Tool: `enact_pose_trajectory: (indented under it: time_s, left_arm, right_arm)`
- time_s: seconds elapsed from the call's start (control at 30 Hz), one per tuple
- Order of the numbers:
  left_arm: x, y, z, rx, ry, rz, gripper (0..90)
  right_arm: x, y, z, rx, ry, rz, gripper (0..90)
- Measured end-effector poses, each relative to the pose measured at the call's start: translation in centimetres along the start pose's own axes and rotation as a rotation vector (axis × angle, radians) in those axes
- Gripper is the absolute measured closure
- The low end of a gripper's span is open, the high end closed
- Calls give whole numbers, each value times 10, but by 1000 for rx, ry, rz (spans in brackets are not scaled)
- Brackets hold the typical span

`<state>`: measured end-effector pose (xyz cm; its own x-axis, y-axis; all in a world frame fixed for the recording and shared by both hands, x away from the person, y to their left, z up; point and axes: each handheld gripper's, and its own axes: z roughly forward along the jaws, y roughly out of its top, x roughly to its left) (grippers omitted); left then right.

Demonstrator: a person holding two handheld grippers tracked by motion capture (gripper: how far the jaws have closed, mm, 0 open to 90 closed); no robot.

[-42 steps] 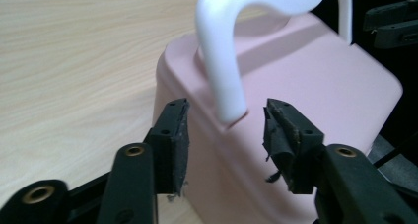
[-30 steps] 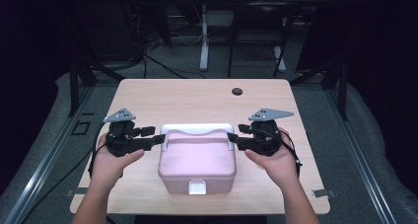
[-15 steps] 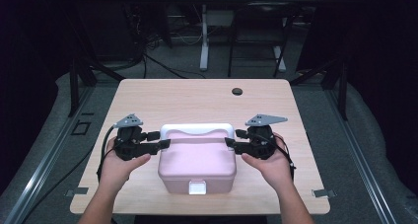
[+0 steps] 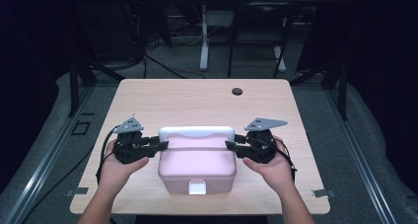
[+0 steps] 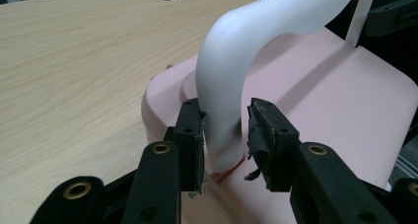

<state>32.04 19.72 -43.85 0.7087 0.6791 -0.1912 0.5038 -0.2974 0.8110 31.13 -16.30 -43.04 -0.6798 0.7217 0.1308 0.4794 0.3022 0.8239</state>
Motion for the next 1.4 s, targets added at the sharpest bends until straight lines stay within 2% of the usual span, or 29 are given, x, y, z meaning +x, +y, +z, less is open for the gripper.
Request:
enact_pose_trajectory:
  time_s: [0.03, 0.1, 0.27, 0.4, 0.53, 0.63, 0.83, 1.13, 1.3, 1.4]
  left_arm:
    - [0, -1, 1, -2, 1, -3, 669]
    - [0, -2, 3, -3, 2, -7, 668]
    - [-1, -4, 5, 9, 4, 10, 674]
    - [1, -5, 6, 5, 1, 8, 699]
    - [1, -5, 5, 7, -1, 3, 719]
    - [1, -5, 4, 18, -12, 6, 732]
    - [0, -6, 1, 30, -20, 6, 737]
    - [-2, -6, -5, 62, -35, 2, 739]
    - [-2, -4, -10, 50, -45, 0, 739]
    - [-3, -1, -15, 25, -66, -6, 740]
  right_arm:
    - [2, -1, 0, 0, -10, -18, 628]
    - [2, -2, 1, -1, -11, -20, 633]
    - [-2, -6, 4, 8, 12, -1, 649]
    - [-3, -7, 6, 12, 14, 1, 671]
    - [-7, -10, 9, 16, 39, 27, 724]
    - [-7, -10, 7, 22, 52, 29, 737]
    - [-4, -9, 6, 43, 55, 22, 740]
    - [-1, -7, 4, 82, 96, 25, 743]
    - [0, -5, 1, 92, 121, 24, 745]
    - [0, -2, -5, 68, 131, 24, 746]
